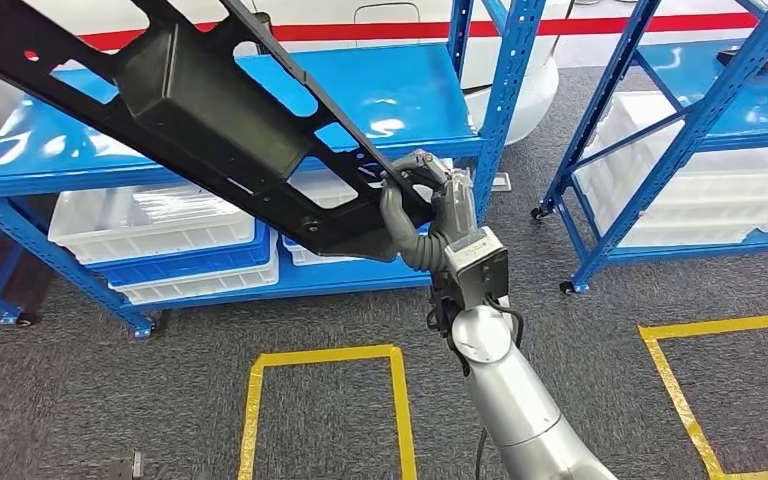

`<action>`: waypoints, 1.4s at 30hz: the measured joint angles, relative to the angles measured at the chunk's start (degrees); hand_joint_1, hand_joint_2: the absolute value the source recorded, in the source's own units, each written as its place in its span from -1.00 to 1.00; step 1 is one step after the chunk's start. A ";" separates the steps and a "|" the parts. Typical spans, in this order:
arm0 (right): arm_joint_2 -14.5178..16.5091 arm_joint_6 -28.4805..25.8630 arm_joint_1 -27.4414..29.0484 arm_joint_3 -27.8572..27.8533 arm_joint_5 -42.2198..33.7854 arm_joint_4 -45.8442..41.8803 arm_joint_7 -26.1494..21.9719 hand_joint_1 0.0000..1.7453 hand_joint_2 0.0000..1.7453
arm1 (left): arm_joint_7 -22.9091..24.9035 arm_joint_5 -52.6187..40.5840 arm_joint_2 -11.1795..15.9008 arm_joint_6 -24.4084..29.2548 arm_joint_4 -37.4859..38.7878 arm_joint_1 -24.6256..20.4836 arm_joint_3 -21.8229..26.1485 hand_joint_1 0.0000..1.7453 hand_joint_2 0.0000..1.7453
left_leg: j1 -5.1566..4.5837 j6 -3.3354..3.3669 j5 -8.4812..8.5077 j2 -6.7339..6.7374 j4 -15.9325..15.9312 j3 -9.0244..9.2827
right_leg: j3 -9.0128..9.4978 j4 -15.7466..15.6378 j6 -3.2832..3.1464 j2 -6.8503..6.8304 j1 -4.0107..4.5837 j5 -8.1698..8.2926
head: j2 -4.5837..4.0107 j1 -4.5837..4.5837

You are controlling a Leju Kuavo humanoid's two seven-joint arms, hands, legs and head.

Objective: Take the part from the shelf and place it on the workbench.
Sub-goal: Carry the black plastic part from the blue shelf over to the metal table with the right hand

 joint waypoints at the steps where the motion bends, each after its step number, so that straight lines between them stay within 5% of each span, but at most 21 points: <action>1: 0.03 -0.05 0.14 -0.02 0.09 -0.12 -0.03 1.00 1.00 | -0.17 0.04 0.02 0.08 0.00 -0.02 0.00 -1.00 1.00 | 0.10 -0.29 -1.63 -0.02 3.79 -0.44 | -0.91 0.10 0.08 0.00 0.05 0.69 | 0.00 -0.04; 2: 0.04 -0.10 0.28 -0.04 0.18 -0.22 -0.05 1.00 1.00 | -0.31 0.08 0.03 0.13 0.00 -0.03 0.00 -1.00 1.00 | 0.21 -0.49 -1.92 -0.03 6.42 -0.29 | -1.87 0.25 0.19 0.00 0.09 1.35 | 0.00 -0.04; 4: 0.04 -0.13 0.51 -0.07 0.46 -0.33 -0.08 1.00 1.00 | -0.54 0.17 0.03 0.24 -0.01 -0.07 0.00 -1.00 1.00 | 0.49 -0.63 0.57 -0.04 5.62 2.86 | -3.76 0.73 0.57 0.03 0.05 2.48 | 0.00 -0.06; 7: 0.17 -0.03 0.60 -0.11 0.76 -0.56 -0.15 1.00 1.00 | -0.88 0.31 0.03 0.37 -0.03 -0.37 0.00 -1.00 1.00 | 0.52 -0.16 0.40 -0.41 -5.87 11.97 | -5.61 1.35 1.52 0.16 0.21 3.95 | 0.00 0.00; 9: 0.48 0.11 0.59 -0.13 0.80 -0.68 -0.32 1.00 1.00 | -1.18 0.62 0.02 0.41 -0.03 -0.45 0.01 -1.00 1.00 | 0.03 0.74 -0.64 -0.65 -9.58 13.98 | -5.89 1.09 2.44 0.14 0.35 5.06 | 0.00 0.10; 11: 0.74 0.31 0.54 -0.11 0.82 -0.62 -0.53 1.00 1.00 | -1.55 1.17 -0.05 0.49 -0.03 -0.43 0.02 -1.00 1.00 | -0.25 2.03 0.73 -0.43 -10.02 13.07 | -6.28 0.85 3.19 0.12 0.40 5.65 | 0.00 0.17; 13: 0.82 0.49 0.40 -0.05 0.84 -0.49 -0.64 1.00 1.00 | -1.83 1.49 -0.24 0.64 -0.03 -0.46 0.04 -1.00 1.00 | -0.33 3.30 2.59 -0.08 -10.59 11.70 | -7.89 3.62 2.68 0.14 0.51 2.47 | 0.00 0.30; 16: 0.87 0.57 0.27 0.04 0.85 -0.20 -0.69 1.00 1.00 | -1.96 1.64 -0.38 0.80 -0.04 -0.45 0.06 -1.00 1.00 | -0.66 4.07 5.28 0.05 -10.62 8.51 | -11.23 15.01 1.75 0.14 0.50 -5.14 | 0.00 0.48; 18: 0.87 0.58 0.28 0.04 0.84 0.03 -0.69 1.00 1.00 | -1.98 1.76 -0.45 0.84 -0.04 -0.43 0.07 -1.00 1.00 | -0.94 4.05 7.09 0.07 -10.56 6.16 | -10.73 19.45 2.69 0.15 0.56 -5.04 | 0.00 0.57; 20: 0.92 0.58 0.25 0.03 0.82 0.16 -0.69 1.00 1.00 | -1.99 1.84 -0.55 0.83 -0.03 -0.42 0.07 -1.00 1.00 | -1.18 3.79 8.83 0.03 -10.51 4.03 | -6.27 16.03 3.35 0.14 0.71 -2.60 | 0.01 0.61; 23: 1.42 0.59 -0.08 0.04 0.85 0.21 -0.70 1.00 1.00 | -2.01 1.89 -0.66 0.83 -0.04 -0.39 0.07 -1.00 1.00 | -1.58 3.05 11.25 -0.01 -10.57 2.16 | 3.54 2.76 2.16 0.14 1.37 -3.96 | 0.00 0.46; 24: 1.58 0.60 -0.22 0.05 0.85 0.23 -0.70 1.00 1.00 | -2.02 1.90 -0.67 0.83 -0.04 -0.36 0.07 -1.00 1.00 | -1.61 2.83 12.09 0.00 -10.81 1.89 | 4.83 0.20 1.90 0.19 1.53 -4.58 | 0.00 0.34; 26: 1.68 0.61 -0.28 0.07 0.80 0.39 -0.70 1.00 1.00 | -2.02 1.91 -0.63 0.83 -0.03 -0.16 0.07 -1.00 1.00 | -1.31 2.34 13.33 -0.09 -11.45 1.47 | 3.85 -0.61 1.40 0.15 1.13 -3.75 | -0.01 0.13; 28: 1.74 0.61 -0.25 0.05 0.81 0.55 -0.70 1.00 1.00 | -2.02 1.91 -0.62 0.84 -0.01 0.22 0.08 -1.00 1.00 | -0.82 1.65 10.14 -0.26 -9.41 0.35 | 2.96 -0.62 0.19 -0.04 0.60 -2.31 | -0.01 -0.01; 31: 1.99 0.61 -0.25 0.05 0.84 0.66 -0.69 1.00 1.00 | -2.02 1.91 -0.67 0.83 -0.01 0.45 0.09 -1.00 1.00 | -0.18 0.45 0.83 -0.30 2.06 -2.21 | 0.68 -0.48 -0.39 -0.16 0.54 0.15 | 0.00 -0.22; 33: 2.03 0.61 -0.24 0.05 0.81 0.79 -0.69 1.00 1.00 | -2.02 1.91 -0.66 0.84 -0.02 0.45 0.09 -1.00 1.00 | 0.19 -0.10 0.29 -0.29 7.37 -1.86 | -1.27 -0.15 -0.07 -0.17 0.48 1.52 | -0.01 -0.22; 35: 2.06 0.56 -0.24 0.05 0.91 0.89 -0.76 1.00 1.00 | -2.02 1.91 -0.64 0.85 -0.02 0.41 0.09 -1.00 1.00 | 0.62 -0.38 2.90 -0.26 4.64 2.52 | -3.20 0.54 0.47 -0.13 0.28 2.53 | 0.00 -0.24; 38: 2.44 -0.04 -0.28 0.03 1.36 0.90 -1.26 1.00 1.00 | -1.96 1.78 -0.62 0.87 -0.03 0.15 0.09 -1.00 1.00 | 0.60 -0.16 1.40 -0.59 -6.38 10.91 | -5.05 1.49 1.72 -0.05 0.43 3.67 | 0.00 -0.14; 40: 2.83 -0.70 -0.30 0.05 1.71 0.90 -1.51 1.00 1.00 | -1.82 1.32 -0.63 0.90 -0.03 0.04 0.08 -1.00 1.00 | 0.09 0.76 0.64 -0.77 -8.79 11.98 | -5.38 1.43 2.69 -0.06 0.57 4.66 | 0.00 -0.01; 42: 2.95 -1.33 -0.24 0.08 1.91 0.90 -1.57 1.00 1.00 | -1.64 0.82 -0.70 0.95 -0.02 -0.10 0.04 -1.00 1.00 | -0.05 1.99 1.85 -0.50 -9.11 11.20 | -5.96 1.76 3.26 -0.06 0.66 4.60 | 0.00 0.04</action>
